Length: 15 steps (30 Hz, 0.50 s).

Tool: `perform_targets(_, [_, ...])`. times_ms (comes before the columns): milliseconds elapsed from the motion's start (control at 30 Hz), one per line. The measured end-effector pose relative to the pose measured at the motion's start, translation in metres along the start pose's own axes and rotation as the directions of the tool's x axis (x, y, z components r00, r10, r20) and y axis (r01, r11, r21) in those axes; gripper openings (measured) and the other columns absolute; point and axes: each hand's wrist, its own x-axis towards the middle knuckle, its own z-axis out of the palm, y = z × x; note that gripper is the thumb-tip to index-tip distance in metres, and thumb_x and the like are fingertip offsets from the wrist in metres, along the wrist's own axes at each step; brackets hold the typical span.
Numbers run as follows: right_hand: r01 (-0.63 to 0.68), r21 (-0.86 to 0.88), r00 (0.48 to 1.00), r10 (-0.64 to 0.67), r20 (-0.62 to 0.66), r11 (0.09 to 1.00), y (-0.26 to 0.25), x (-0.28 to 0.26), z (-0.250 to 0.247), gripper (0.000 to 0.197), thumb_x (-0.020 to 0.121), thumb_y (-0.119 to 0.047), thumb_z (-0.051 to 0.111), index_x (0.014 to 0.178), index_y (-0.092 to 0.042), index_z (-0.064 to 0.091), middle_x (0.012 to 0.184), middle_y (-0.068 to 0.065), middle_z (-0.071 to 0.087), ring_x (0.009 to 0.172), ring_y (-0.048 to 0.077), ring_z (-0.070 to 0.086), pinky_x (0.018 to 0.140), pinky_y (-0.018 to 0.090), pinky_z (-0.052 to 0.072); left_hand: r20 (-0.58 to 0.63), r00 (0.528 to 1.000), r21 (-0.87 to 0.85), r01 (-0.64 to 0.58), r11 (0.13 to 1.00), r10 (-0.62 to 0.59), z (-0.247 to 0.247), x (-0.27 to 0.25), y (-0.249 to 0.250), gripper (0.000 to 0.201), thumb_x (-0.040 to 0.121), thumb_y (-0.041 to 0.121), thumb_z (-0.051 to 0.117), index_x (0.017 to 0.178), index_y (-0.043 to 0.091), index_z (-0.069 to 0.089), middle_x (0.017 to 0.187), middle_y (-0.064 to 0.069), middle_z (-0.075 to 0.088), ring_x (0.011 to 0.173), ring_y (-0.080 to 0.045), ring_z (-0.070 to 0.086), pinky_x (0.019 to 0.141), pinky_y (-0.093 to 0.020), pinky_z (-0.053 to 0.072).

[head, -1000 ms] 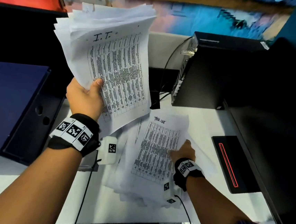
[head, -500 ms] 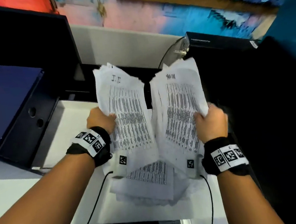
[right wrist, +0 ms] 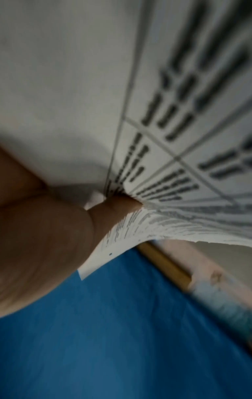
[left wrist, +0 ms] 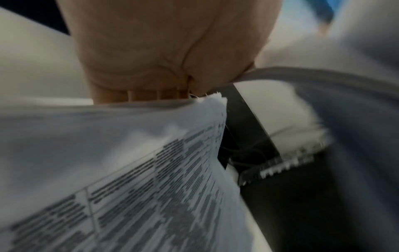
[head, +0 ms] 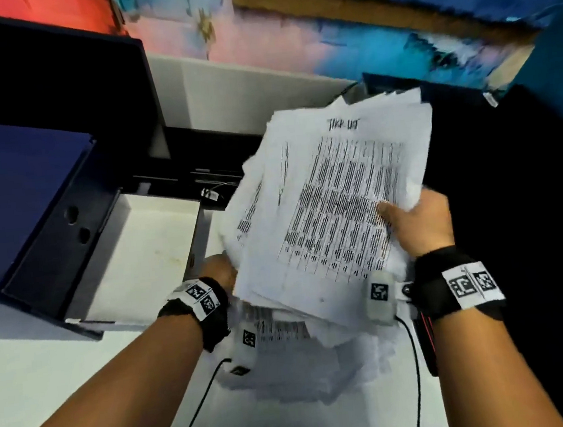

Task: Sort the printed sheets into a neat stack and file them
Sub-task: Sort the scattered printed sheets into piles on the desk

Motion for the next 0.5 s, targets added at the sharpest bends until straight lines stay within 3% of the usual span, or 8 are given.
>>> perform_targets(100, [-0.23, 0.023, 0.96, 0.223, 0.172, 0.973, 0.049, 0.005, 0.028, 0.033, 0.083, -0.005, 0.075, 0.115, -0.004, 0.068, 0.111, 0.013, 0.071, 0.087, 0.018, 0.065, 0.079, 0.026, 0.047, -0.019, 0.991, -0.418, 0.113, 0.901, -0.133, -0.01, 0.004, 0.0, 0.059, 0.105, 0.046, 0.027, 0.14, 0.004, 0.048, 0.134, -0.023, 0.056, 0.121, -0.04, 0.055, 0.105, -0.046, 0.042])
perform_targets(167, [-0.324, -0.018, 0.906, 0.316, 0.281, 0.946, 0.073, 0.004, 0.044, 0.033, 0.085, -0.007, 0.073, 0.118, -0.005, 0.066, 0.109, 0.01, 0.07, 0.088, 0.021, 0.063, 0.081, 0.026, 0.045, 0.088, 0.986, -0.55, 0.165, 0.819, -0.14, -0.01, 0.007, 0.0, 0.073, 0.097, 0.064, 0.028, 0.128, 0.007, 0.061, 0.119, -0.02, 0.066, 0.109, -0.037, 0.064, 0.098, -0.046, 0.049])
perform_targets(233, [-0.372, -0.053, 0.873, 0.368, 0.32, 0.927, 0.092, 0.006, 0.058, 0.034, 0.087, -0.009, 0.073, 0.119, -0.006, 0.064, 0.108, 0.008, 0.069, 0.091, 0.023, 0.062, 0.084, 0.028, 0.046, 0.165, 0.98, -0.488, 0.176, 0.855, -0.107, -0.012, 0.004, 0.003, 0.075, 0.092, 0.07, 0.036, 0.118, 0.006, 0.066, 0.109, -0.013, 0.069, 0.094, -0.031, 0.066, 0.082, -0.037, 0.053])
perform_targets(300, [-0.39, -0.083, 0.853, 0.394, 0.342, 0.917, 0.105, 0.011, 0.068, 0.034, 0.086, -0.012, 0.074, 0.118, -0.007, 0.064, 0.11, 0.01, 0.069, 0.094, 0.024, 0.062, 0.087, 0.031, 0.047, 0.155, 0.981, -0.288, 0.155, 0.945, -0.113, -0.013, 0.001, 0.005, 0.06, 0.092, 0.058, 0.047, 0.111, 0.004, 0.066, 0.099, -0.009, 0.066, 0.08, -0.027, 0.061, 0.065, -0.03, 0.046])
perform_targets(333, [-0.406, -0.096, 0.836, 0.412, 0.363, 0.909, 0.11, 0.013, 0.073, 0.034, 0.086, -0.013, 0.074, 0.117, -0.009, 0.064, 0.108, 0.008, 0.069, 0.095, 0.024, 0.062, 0.088, 0.032, 0.046, 0.127, 0.986, -0.152, 0.124, 0.981, -0.105, -0.011, 0.004, 0.003, 0.052, 0.094, 0.05, 0.049, 0.108, 0.003, 0.064, 0.099, -0.012, 0.065, 0.081, -0.028, 0.06, 0.066, -0.03, 0.044])
perform_targets(400, [-0.458, -0.107, 0.784, 0.458, 0.419, 0.882, 0.119, 0.015, 0.083, 0.033, 0.084, -0.013, 0.076, 0.115, -0.014, 0.064, 0.104, 0.003, 0.068, 0.098, 0.023, 0.062, 0.091, 0.032, 0.045, 0.078, 0.995, 0.074, 0.05, 0.996, -0.055, -0.008, 0.003, 0.003, 0.043, 0.098, 0.039, 0.043, 0.11, 0.001, 0.06, 0.114, -0.019, 0.062, 0.099, -0.034, 0.059, 0.077, -0.032, 0.044])
perform_targets(500, [-0.529, -0.108, 0.761, 0.526, 0.379, 0.842, 0.13, 0.015, 0.1, 0.052, 0.078, -0.008, 0.08, 0.125, -0.009, 0.059, 0.121, 0.011, 0.067, 0.106, 0.029, 0.064, 0.095, 0.036, 0.049, 0.003, 0.999, 0.072, 0.041, 0.997, -0.041, 0.005, 0.006, -0.002, 0.04, 0.1, 0.021, 0.042, 0.13, -0.004, 0.045, 0.13, -0.021, 0.056, 0.118, -0.038, 0.055, 0.093, -0.036, 0.045])
